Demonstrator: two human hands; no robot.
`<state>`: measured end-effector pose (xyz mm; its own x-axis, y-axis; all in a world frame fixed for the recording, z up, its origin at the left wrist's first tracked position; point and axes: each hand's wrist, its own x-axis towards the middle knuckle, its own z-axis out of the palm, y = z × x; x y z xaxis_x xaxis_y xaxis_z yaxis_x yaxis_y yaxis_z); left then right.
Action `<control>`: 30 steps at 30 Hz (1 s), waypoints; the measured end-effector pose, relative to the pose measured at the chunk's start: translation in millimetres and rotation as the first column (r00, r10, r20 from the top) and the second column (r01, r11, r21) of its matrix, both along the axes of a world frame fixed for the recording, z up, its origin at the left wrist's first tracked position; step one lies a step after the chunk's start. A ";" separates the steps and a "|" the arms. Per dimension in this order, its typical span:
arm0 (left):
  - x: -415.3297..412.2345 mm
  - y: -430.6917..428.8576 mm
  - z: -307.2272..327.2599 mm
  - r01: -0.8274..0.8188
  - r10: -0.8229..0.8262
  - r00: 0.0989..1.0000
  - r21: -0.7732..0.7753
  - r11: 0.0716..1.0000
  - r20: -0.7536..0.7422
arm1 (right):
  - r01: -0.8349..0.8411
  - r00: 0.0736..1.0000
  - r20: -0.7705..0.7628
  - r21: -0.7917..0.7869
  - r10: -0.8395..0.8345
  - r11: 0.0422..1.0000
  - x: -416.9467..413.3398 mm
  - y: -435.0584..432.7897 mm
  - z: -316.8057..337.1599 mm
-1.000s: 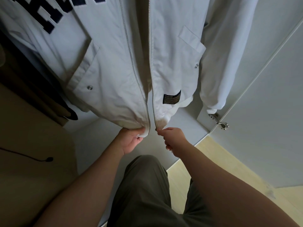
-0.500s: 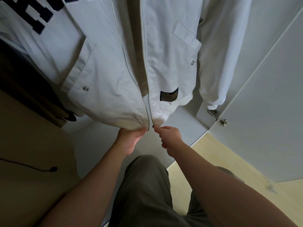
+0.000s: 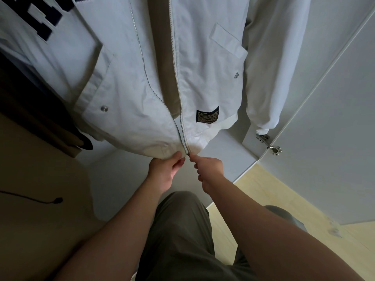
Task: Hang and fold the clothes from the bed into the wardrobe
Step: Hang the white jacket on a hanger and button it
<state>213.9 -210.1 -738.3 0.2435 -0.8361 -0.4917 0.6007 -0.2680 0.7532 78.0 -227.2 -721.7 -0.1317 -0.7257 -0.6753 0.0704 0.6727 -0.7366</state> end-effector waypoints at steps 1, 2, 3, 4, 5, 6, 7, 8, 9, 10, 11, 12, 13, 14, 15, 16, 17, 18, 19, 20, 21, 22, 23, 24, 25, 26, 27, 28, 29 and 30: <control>-0.3 0.3 0.7 0.011 -0.011 0.999 -0.011 1.000 -0.032 | 0.008 1.000 0.001 0.005 -0.008 1.000 1.1 -0.2 0.2; -0.5 0.8 1.5 0.021 -0.022 0.998 -0.020 1.000 -0.055 | 0.015 1.000 0.001 0.011 -0.015 1.000 2.0 -0.5 0.6; -0.6 0.8 1.7 0.026 -0.028 0.997 -0.027 0.999 -0.069 | 0.024 1.000 0.000 0.017 -0.024 1.000 2.7 -0.9 0.9; -0.8 1.0 1.7 0.027 -0.029 0.997 -0.031 0.999 -0.075 | 0.032 0.999 0.000 0.020 -0.032 0.999 3.3 -1.3 0.9; -1.0 1.3 1.8 0.024 -0.026 0.997 -0.032 0.999 -0.075 | 0.037 0.999 0.003 0.022 -0.037 0.999 3.9 -1.5 0.8; -1.0 1.6 2.2 0.019 -0.021 0.997 -0.033 0.999 -0.071 | 0.038 0.999 0.008 0.022 -0.039 0.999 4.6 -1.6 0.8; -1.0 2.0 2.5 0.012 -0.014 0.998 -0.033 0.999 -0.064 | 0.037 0.999 0.013 0.022 -0.037 0.999 5.6 -1.5 0.7; -0.6 2.4 2.7 0.003 -0.005 0.998 -0.033 0.999 -0.057 | 0.034 0.999 0.017 0.024 -0.034 0.999 7.1 -1.4 0.9; -0.4 2.4 3.2 -0.009 0.008 0.999 -0.031 0.999 -0.052 | 0.031 0.999 0.020 0.028 -0.032 0.999 8.8 -1.3 1.1; -0.2 2.6 4.0 -0.020 0.019 0.999 -0.031 0.999 -0.046 | 0.031 0.999 0.022 0.035 -0.032 0.999 10.6 -1.5 1.5; -0.5 2.5 4.3 -0.029 0.028 0.999 -0.031 0.999 -0.037 | 0.033 0.999 0.024 0.044 -0.034 0.998 12.3 -1.7 2.1; -0.7 2.6 4.2 -0.036 0.036 0.999 -0.032 0.999 -0.021 | 0.035 0.999 0.026 0.054 -0.036 0.998 13.7 -2.0 2.8; -0.6 2.5 4.1 -0.041 0.041 0.999 -0.035 0.999 0.001 | 0.036 0.999 0.027 0.064 -0.037 0.997 14.8 -2.2 3.3; -0.2 2.1 4.1 -0.044 0.045 0.999 -0.039 0.998 0.025 | 0.034 0.999 0.028 0.072 -0.036 0.997 15.7 -2.1 3.7; 0.8 1.9 3.5 -0.042 0.044 0.998 -0.043 0.998 0.047 | 0.032 0.999 0.031 0.077 -0.034 0.997 16.6 -1.5 4.1; 1.9 1.2 2.1 -0.037 0.040 0.997 -0.046 0.998 0.068 | 0.033 0.999 0.033 0.080 -0.035 0.996 17.5 -1.0 4.6; 3.1 0.9 0.7 -0.030 0.035 0.995 -0.047 0.998 0.093 | 0.035 0.999 0.035 0.082 -0.038 0.996 18.7 -0.7 5.2; 4.5 0.5 -1.0 -0.025 0.030 0.991 -0.041 0.999 0.128 | 0.038 0.999 0.036 0.083 -0.041 0.996 20.1 -0.4 6.2; 6.3 -0.1 -2.6 -0.020 0.024 0.985 -0.030 0.999 0.172 | 0.042 0.998 0.035 0.085 -0.045 0.996 21.7 -0.4 7.3; 8.4 -1.1 -4.3 -0.013 0.016 0.976 -0.013 1.000 0.217 | 0.045 0.998 0.034 0.090 -0.048 0.995 23.3 -0.5 8.7; 10.8 -2.2 -5.9 -0.004 0.003 0.965 0.006 1.000 0.263 | 0.047 0.998 0.034 0.096 -0.051 0.994 24.7 -0.9 10.4; 13.2 -3.2 -6.9 0.004 -0.011 0.952 0.025 1.000 0.307 | 0.049 0.998 0.033 0.105 -0.053 0.993 25.7 -1.1 12.1; 15.6 -3.8 -7.1 0.010 -0.025 0.937 0.042 0.999 0.348 | 0.048 0.998 0.031 0.115 -0.052 0.992 26.5 -1.6 13.6; 17.9 -4.2 -7.0 0.025 -0.045 0.922 0.055 0.998 0.385 | 0.045 0.998 0.035 0.129 -0.050 0.991 27.2 -2.2 15.2; 19.5 -3.3 -5.8 0.058 -0.079 0.903 0.062 0.996 0.423 | 0.042 0.997 0.051 0.146 -0.050 0.988 27.9 -2.7 16.4; 20.1 -1.6 -4.3 0.106 -0.123 0.879 0.062 0.992 0.461 | 0.041 0.996 0.074 0.167 -0.054 0.985 28.7 -3.1 17.7; 20.1 1.0 -3.2 0.151 -0.162 0.855 0.064 0.987 0.492 | 0.042 0.994 0.093 0.188 -0.060 0.981 29.4 -3.6 18.8; 19.7 3.9 -2.4 0.176 -0.188 0.836 0.073 0.982 0.516 | 0.041 0.993 0.102 0.199 -0.063 0.979 29.6 -3.9 19.2; 20.0 5.9 -2.2 0.184 -0.204 0.818 0.091 0.979 0.538 | 0.033 0.993 0.103 0.193 -0.053 0.981 29.7 -4.1 19.0; 20.8 7.0 -2.6 0.192 -0.219 0.798 0.108 0.975 0.562 | 0.015 0.995 0.096 0.172 -0.032 0.985 29.3 -3.5 19.1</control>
